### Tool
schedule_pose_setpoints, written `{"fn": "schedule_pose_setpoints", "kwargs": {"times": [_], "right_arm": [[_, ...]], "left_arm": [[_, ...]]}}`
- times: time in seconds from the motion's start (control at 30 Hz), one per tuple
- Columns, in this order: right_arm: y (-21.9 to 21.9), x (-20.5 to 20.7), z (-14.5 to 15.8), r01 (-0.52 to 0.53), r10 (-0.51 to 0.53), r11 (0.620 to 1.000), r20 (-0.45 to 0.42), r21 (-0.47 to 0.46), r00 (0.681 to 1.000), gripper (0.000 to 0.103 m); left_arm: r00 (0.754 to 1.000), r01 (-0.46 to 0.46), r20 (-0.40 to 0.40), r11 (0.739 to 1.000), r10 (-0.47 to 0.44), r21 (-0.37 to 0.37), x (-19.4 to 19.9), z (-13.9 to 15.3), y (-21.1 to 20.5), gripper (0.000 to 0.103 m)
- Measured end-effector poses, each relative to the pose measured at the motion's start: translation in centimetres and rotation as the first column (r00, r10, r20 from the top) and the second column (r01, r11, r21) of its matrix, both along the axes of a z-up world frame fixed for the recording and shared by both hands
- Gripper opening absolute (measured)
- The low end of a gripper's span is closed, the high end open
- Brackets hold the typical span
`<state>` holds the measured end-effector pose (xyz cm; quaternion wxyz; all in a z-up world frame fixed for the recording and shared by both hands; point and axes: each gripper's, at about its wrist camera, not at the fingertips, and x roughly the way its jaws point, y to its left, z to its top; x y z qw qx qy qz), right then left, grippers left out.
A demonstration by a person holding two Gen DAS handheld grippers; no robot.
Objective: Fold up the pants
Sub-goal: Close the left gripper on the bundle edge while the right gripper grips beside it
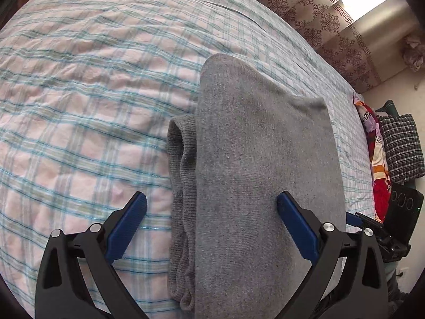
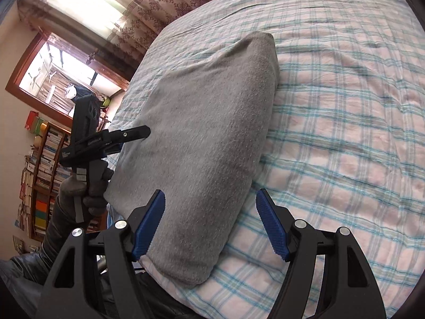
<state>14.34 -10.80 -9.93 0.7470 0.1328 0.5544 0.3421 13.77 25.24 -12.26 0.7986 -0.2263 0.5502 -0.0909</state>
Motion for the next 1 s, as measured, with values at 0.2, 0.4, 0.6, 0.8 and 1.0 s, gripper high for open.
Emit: {"fn": "schedule_pose_setpoints", "kwargs": {"times": [0.2,0.4,0.6,0.8,1.0], "right_arm": [[0.8,2.3,-1.0,0.050,-0.050,0.999,-0.023,0.017,0.998,0.071],[2.0,4.0,-2.7,0.083,-0.079,0.995,-0.087,0.051,0.993,0.071],[3.7,4.8,-4.7,0.086,-0.065,0.989,-0.170,0.119,0.983,0.074],[5.7,5.4,-4.9,0.063,-0.038,0.990,-0.189,0.126,0.981,0.059],[6.5,5.0,-2.8,0.040,-0.027,0.992,-0.104,0.122,0.994,0.036]], "left_arm": [[0.999,0.037,0.005,0.997,-0.037,-0.065,0.6,-1.0,0.1,0.100],[0.997,0.073,0.026,0.993,-0.071,-0.091,1.1,-1.4,0.2,0.100],[0.990,0.132,0.064,0.983,-0.125,-0.124,1.1,-1.5,-1.2,0.094],[0.993,0.113,0.053,0.982,-0.106,-0.152,1.0,-1.6,-1.5,0.078],[0.989,0.130,0.084,0.981,-0.118,-0.146,0.4,-0.5,-2.2,0.063]]}}
